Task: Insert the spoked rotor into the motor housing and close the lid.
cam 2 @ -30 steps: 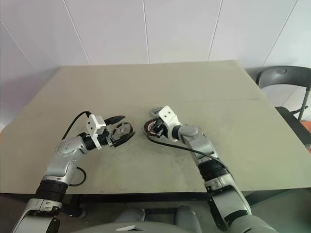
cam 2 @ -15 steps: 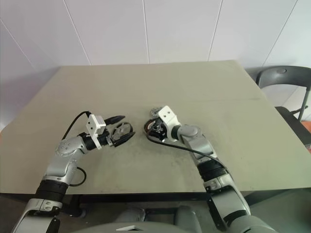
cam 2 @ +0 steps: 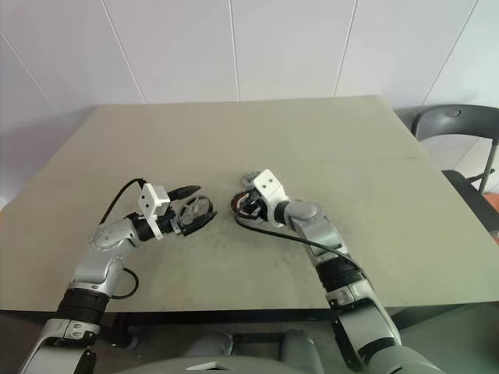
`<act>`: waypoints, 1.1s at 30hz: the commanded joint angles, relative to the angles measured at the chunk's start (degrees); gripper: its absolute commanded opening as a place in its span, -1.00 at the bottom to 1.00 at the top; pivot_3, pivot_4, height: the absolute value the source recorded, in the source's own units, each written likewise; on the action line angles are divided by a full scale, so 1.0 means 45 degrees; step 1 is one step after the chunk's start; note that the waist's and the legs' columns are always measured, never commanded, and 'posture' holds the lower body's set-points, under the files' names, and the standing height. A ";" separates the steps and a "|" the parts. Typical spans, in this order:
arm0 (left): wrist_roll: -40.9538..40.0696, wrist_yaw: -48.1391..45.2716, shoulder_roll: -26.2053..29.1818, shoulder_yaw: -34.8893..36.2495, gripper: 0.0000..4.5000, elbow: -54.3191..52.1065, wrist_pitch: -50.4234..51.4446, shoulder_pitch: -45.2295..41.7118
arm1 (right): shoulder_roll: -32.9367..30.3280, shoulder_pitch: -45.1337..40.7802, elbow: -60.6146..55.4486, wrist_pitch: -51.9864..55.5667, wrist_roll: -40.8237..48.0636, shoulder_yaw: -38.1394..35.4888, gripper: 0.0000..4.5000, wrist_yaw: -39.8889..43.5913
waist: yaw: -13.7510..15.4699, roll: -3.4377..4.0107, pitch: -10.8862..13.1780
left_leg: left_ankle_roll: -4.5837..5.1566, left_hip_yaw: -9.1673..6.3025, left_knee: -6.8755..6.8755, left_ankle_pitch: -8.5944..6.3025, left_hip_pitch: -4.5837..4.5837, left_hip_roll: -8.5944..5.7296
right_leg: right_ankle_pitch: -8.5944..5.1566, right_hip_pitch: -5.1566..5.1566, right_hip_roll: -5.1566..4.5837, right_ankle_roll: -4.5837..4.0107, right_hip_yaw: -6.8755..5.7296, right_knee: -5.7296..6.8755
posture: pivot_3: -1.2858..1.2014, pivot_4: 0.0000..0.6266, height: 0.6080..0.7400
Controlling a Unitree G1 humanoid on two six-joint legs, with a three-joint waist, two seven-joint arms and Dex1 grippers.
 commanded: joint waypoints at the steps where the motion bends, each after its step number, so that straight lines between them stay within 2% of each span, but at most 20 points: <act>1: -0.0062 0.0036 0.0027 0.0111 1.00 -0.0485 -0.0049 -0.0103 | -0.0044 0.0015 -0.0166 -0.0017 -0.0023 0.0059 -0.95 0.0135 | -0.0001 0.0000 -0.0002 | -0.0001 0.0000 -0.0001 0.0000 0.0001 0.0002 | 0.0000 0.0001 0.0002 0.0000 0.0000 0.0000 | 0.03 -1.00 1.00; 12: -0.0050 0.0028 0.0029 0.0123 1.00 -0.0438 -0.0076 -0.0139 | 0.0022 0.0145 0.0083 0.0232 -0.0110 0.0172 -0.98 0.0116 | 0.0006 0.0001 -0.0004 | -0.0021 0.0001 0.0001 0.0012 0.0004 0.0016 | 0.0017 0.0003 0.0017 -0.0024 0.0000 0.0004 | 0.03 -1.00 1.00; 18: -0.0028 0.0010 0.0041 0.0115 1.00 -0.0398 -0.0093 -0.0161 | 0.0207 -0.0183 0.0790 0.0315 -0.0168 -0.0378 -0.98 -0.0762 | -0.0001 0.0000 -0.0007 | -0.0029 0.0002 0.0001 0.0017 0.0009 0.0020 | 0.0023 0.0005 0.0022 -0.0034 0.0000 0.0006 | 0.03 -1.00 1.00; 27: -0.0037 0.0055 0.0021 0.0088 1.00 -0.0493 0.0000 -0.0189 | 0.0220 0.0045 0.0375 0.0382 0.0161 -0.0215 -0.98 -0.0161 | 0.0007 0.0000 -0.0010 | -0.0044 0.0001 0.0002 0.0026 0.0013 0.0040 | 0.0039 0.0010 0.0040 -0.0047 -0.0002 0.0007 | 0.03 -1.00 1.00; 33: -0.1164 0.0281 -0.0025 0.0796 1.00 -0.1231 0.1039 -0.0008 | 0.0515 0.0015 -0.0613 -0.0369 0.0967 -0.0932 -0.98 0.0004 | -0.0028 0.0001 -0.0009 | -0.0044 0.0002 0.0001 0.0026 0.0007 0.0045 | 0.0042 0.0001 0.0044 -0.0047 -0.0002 0.0007 | 0.03 -1.00 1.00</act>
